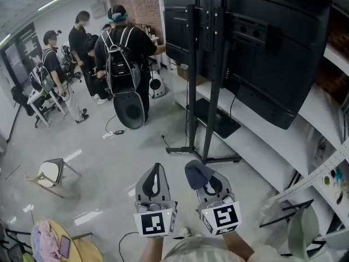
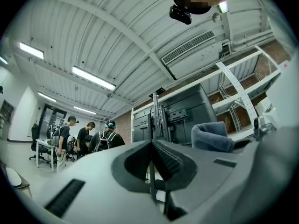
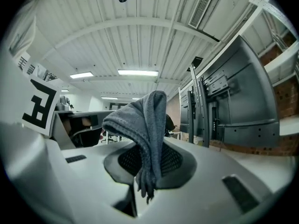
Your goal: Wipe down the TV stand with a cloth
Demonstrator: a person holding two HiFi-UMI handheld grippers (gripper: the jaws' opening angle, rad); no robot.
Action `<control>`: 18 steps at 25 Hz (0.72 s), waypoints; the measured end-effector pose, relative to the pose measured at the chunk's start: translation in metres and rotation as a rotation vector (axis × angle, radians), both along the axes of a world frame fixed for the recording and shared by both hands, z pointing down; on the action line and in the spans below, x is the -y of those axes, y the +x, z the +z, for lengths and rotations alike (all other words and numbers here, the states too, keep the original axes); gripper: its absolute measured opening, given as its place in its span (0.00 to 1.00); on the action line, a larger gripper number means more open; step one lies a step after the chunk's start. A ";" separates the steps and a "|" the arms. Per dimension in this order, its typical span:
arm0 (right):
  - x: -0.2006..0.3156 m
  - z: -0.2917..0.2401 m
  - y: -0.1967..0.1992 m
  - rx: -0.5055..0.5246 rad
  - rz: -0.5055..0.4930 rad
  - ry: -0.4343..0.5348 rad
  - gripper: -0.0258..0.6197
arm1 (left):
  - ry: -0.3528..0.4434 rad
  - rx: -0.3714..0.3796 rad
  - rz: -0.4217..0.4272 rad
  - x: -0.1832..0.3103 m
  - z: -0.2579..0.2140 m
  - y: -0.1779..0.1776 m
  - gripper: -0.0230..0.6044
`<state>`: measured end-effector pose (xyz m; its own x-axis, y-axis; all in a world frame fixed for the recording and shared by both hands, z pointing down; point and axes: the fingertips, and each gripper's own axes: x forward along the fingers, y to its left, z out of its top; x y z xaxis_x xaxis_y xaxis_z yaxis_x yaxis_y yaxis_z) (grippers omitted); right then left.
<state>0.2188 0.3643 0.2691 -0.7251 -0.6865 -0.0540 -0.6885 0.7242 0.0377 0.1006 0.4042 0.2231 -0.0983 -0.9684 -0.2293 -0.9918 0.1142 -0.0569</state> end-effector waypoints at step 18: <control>0.026 0.032 -0.036 0.008 0.114 -0.124 0.14 | -0.032 -0.071 0.084 0.020 0.027 -0.056 0.06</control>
